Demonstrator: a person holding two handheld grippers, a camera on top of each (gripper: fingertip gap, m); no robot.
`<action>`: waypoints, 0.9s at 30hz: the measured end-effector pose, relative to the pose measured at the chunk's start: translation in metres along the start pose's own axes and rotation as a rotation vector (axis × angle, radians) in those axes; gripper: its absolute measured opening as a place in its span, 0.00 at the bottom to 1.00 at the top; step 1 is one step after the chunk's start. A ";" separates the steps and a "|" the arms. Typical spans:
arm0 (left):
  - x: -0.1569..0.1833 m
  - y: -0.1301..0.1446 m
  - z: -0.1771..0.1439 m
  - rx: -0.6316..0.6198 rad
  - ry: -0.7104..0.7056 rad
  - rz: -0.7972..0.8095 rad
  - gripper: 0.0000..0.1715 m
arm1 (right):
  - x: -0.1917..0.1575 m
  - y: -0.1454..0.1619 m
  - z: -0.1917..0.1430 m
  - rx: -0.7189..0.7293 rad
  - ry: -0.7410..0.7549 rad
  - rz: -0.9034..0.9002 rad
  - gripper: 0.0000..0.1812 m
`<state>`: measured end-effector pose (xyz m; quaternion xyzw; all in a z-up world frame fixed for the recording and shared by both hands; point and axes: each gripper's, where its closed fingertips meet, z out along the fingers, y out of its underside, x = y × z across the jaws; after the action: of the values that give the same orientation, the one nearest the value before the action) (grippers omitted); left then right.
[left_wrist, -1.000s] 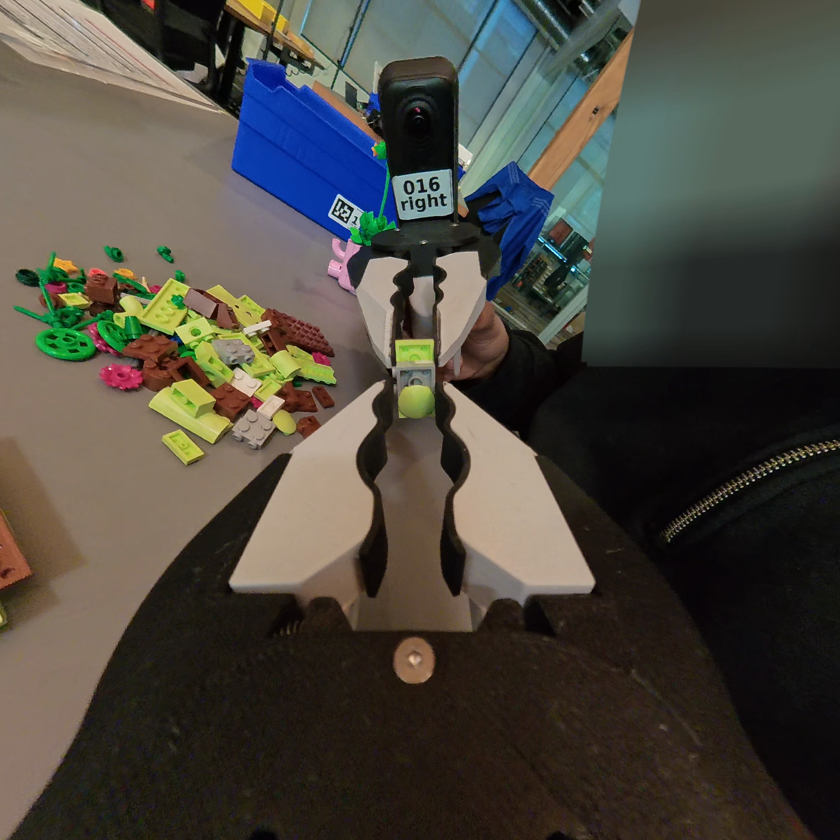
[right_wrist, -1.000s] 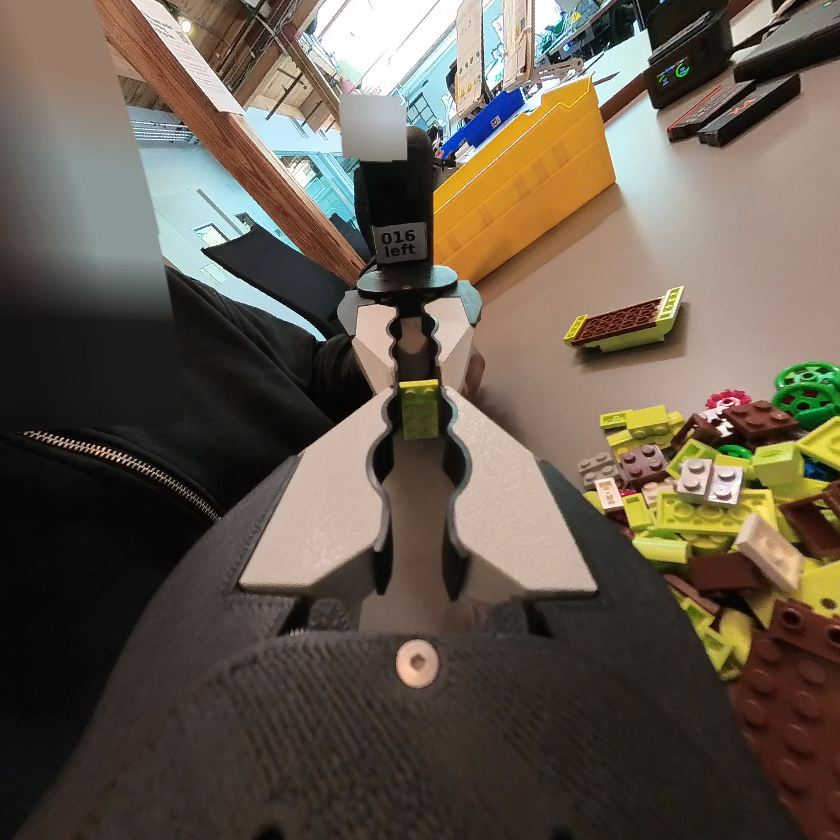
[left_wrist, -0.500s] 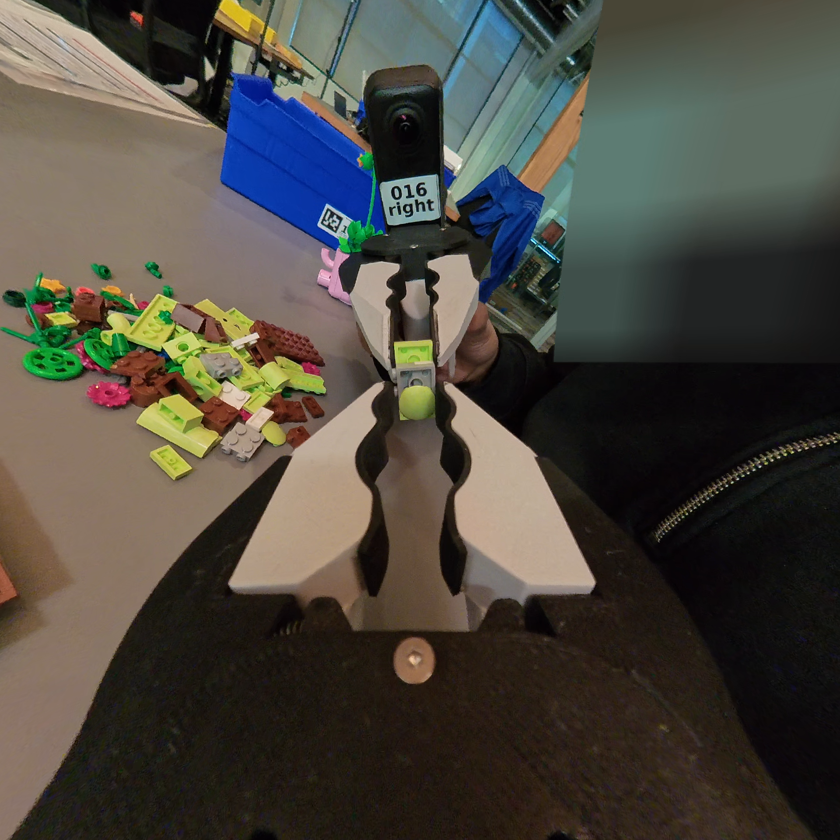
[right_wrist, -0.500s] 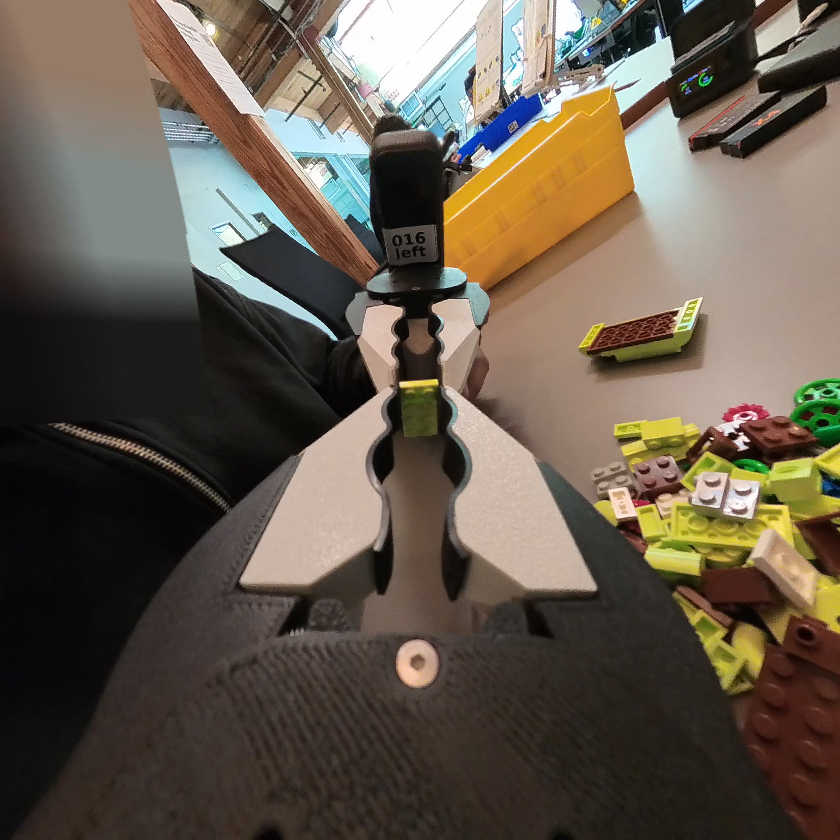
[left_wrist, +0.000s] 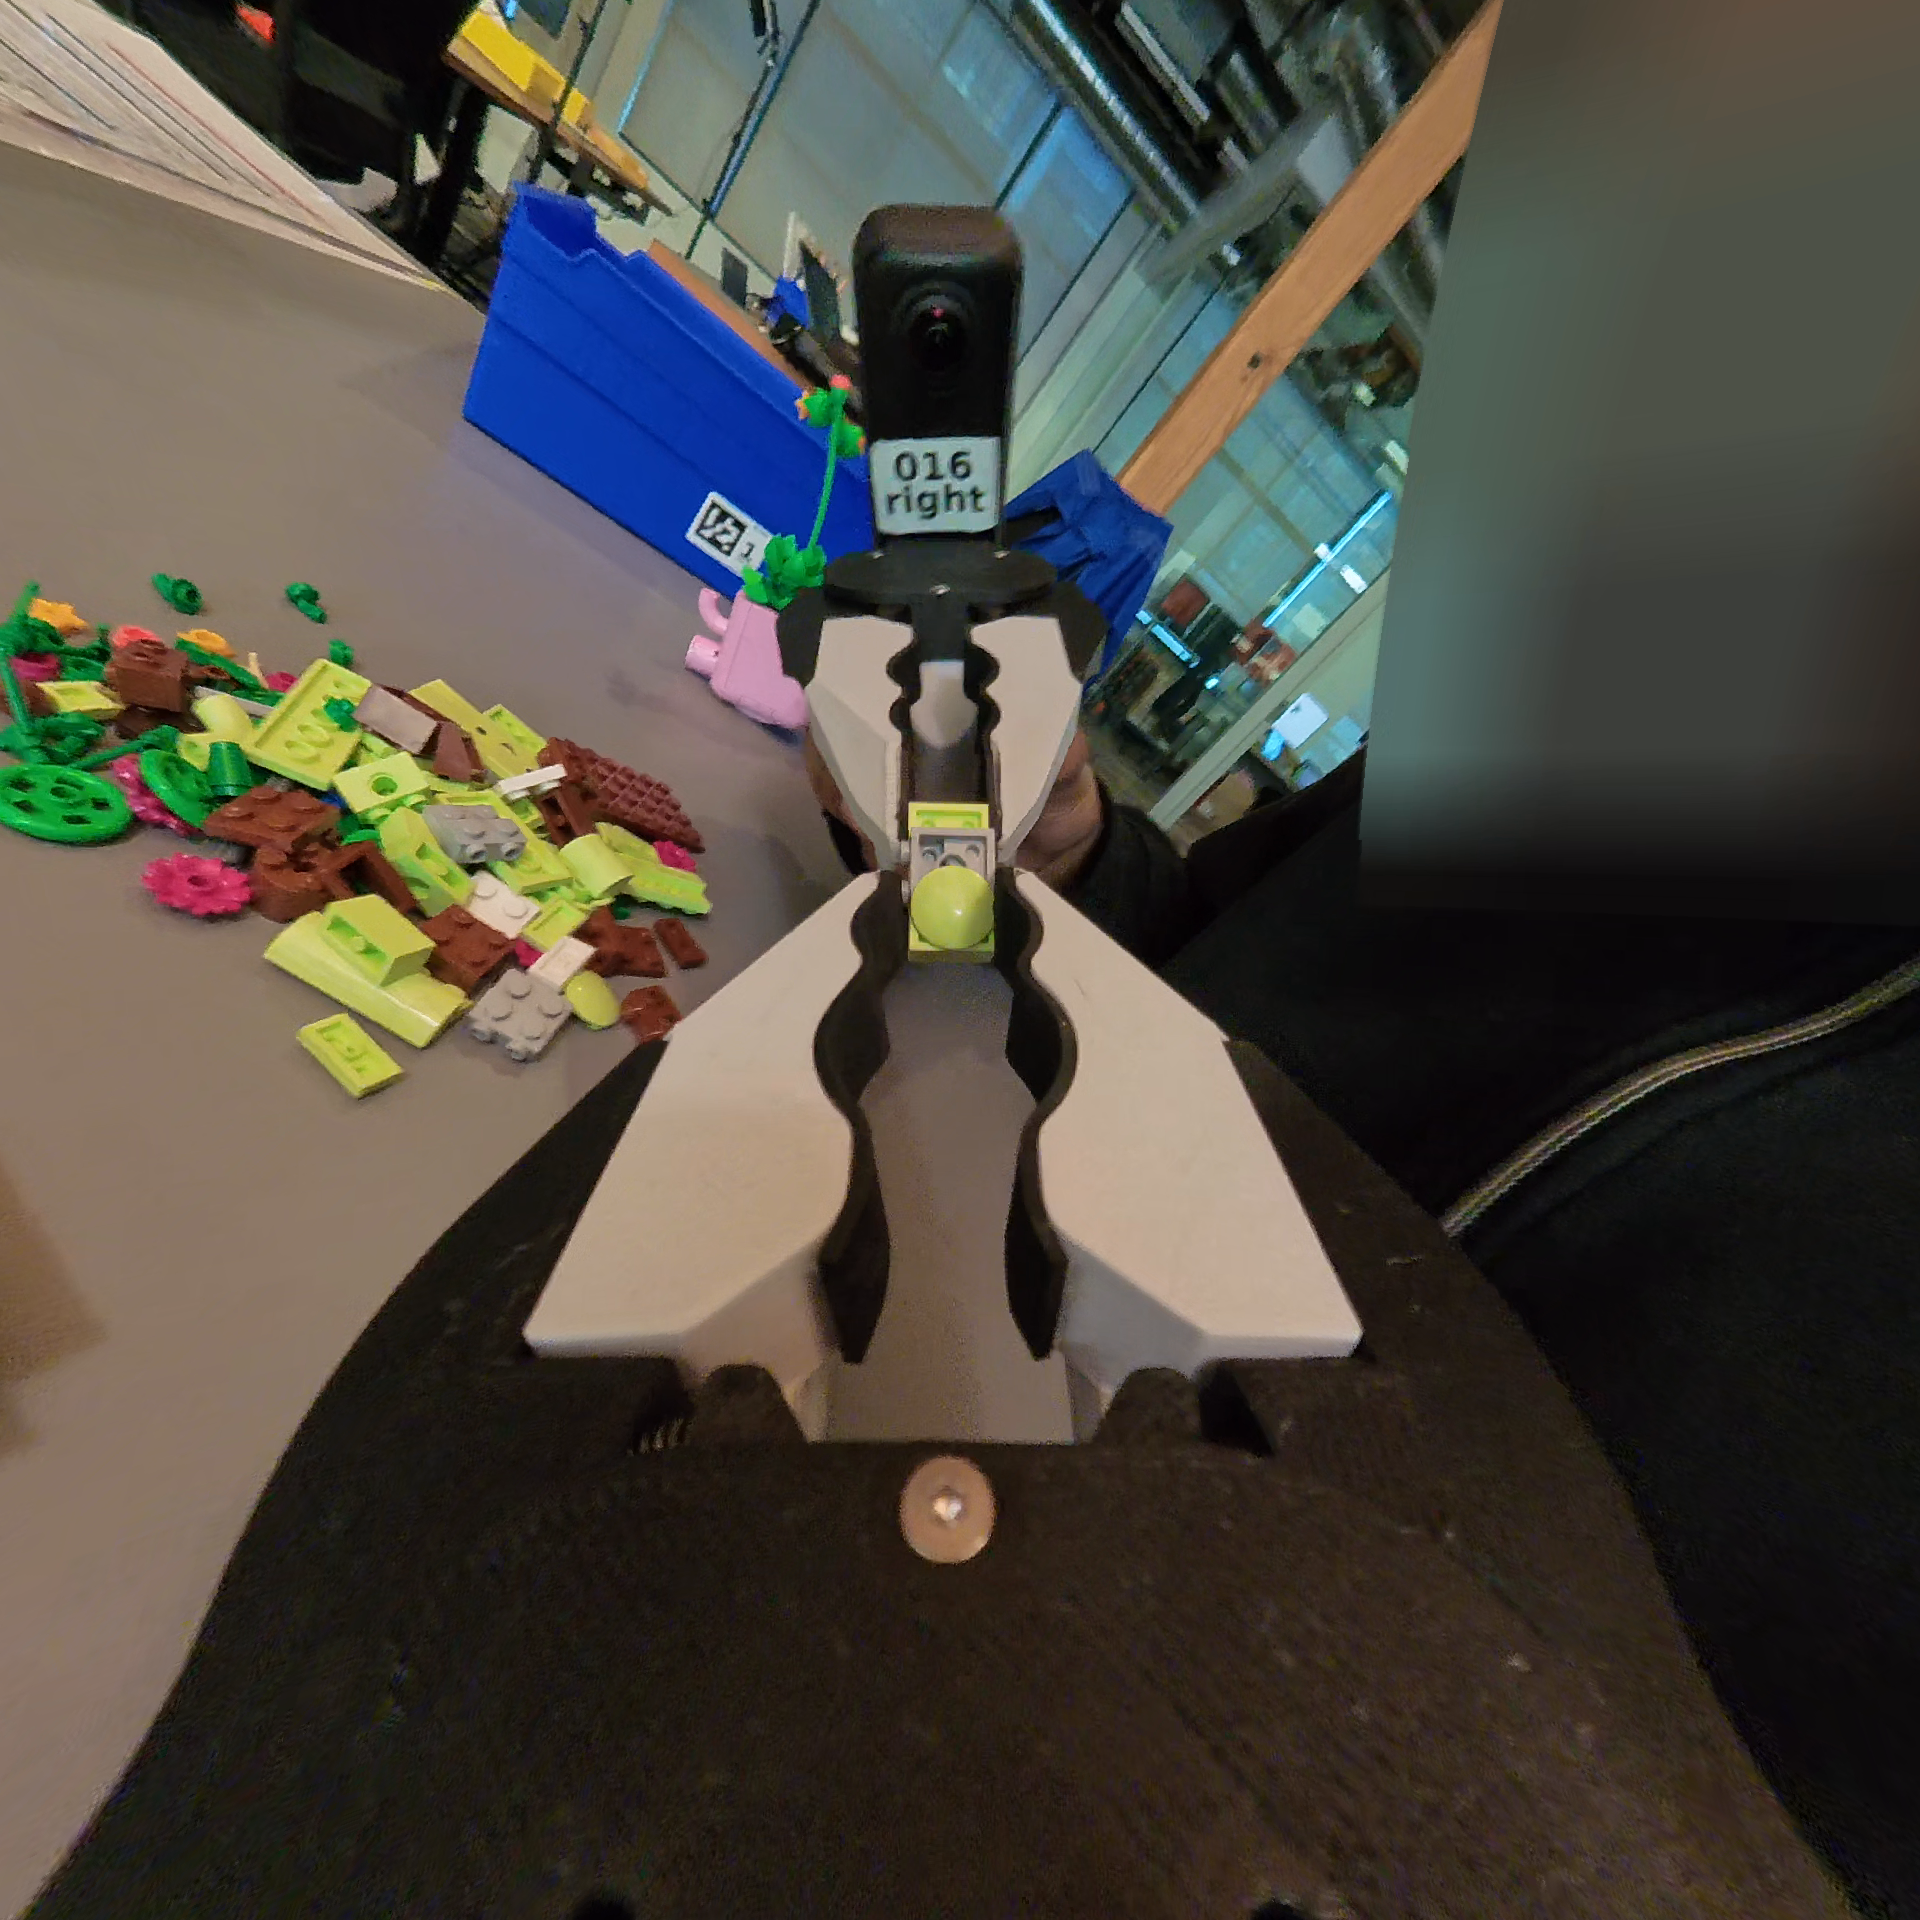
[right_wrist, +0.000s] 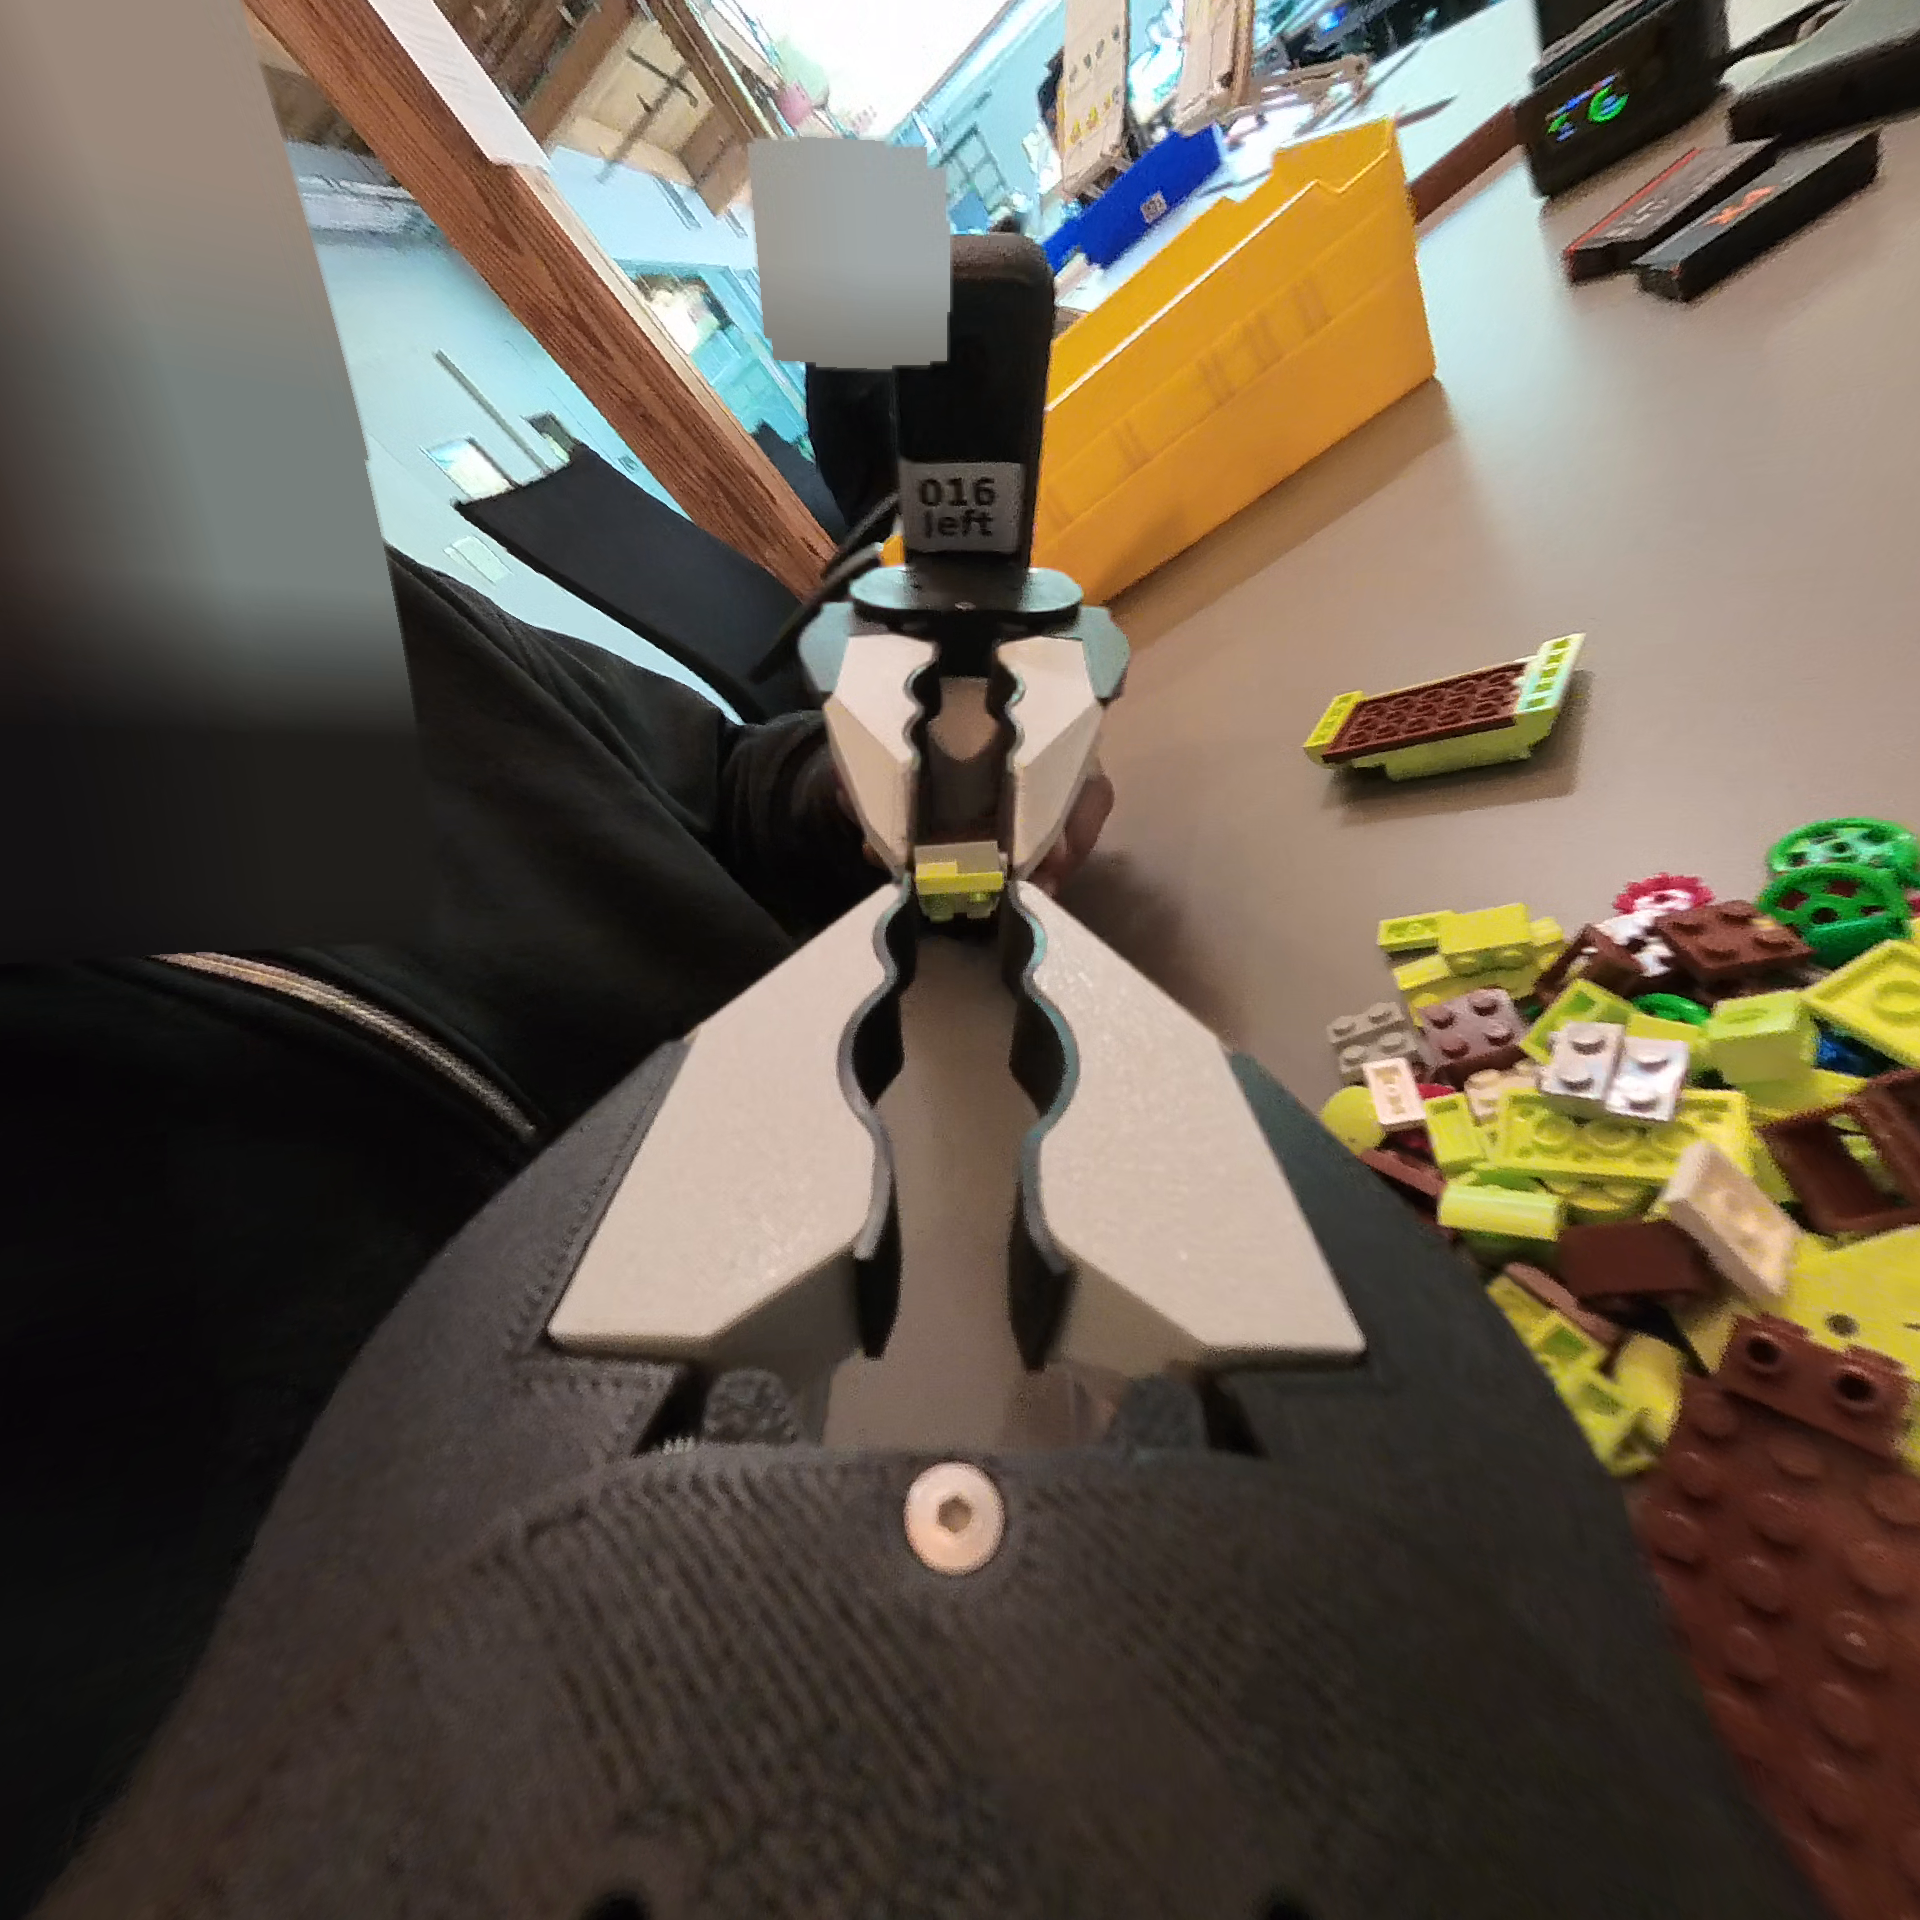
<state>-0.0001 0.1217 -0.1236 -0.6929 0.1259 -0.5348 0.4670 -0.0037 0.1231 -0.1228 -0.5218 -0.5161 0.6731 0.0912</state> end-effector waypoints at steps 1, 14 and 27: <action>-0.003 0.002 0.000 -0.013 -0.017 0.029 0.09 | 0.003 0.002 0.001 -0.010 0.026 -0.025 0.08; -0.006 0.025 -0.005 -0.212 -0.088 0.230 0.05 | 0.011 0.029 0.009 -0.208 0.131 -0.193 0.08; -0.004 0.038 0.000 -0.281 -0.088 0.264 0.09 | 0.000 0.026 0.012 -0.196 0.099 -0.302 0.08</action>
<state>0.0110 0.1045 -0.1554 -0.7515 0.2686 -0.4150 0.4368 -0.0026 0.1040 -0.1444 -0.4772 -0.6466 0.5717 0.1651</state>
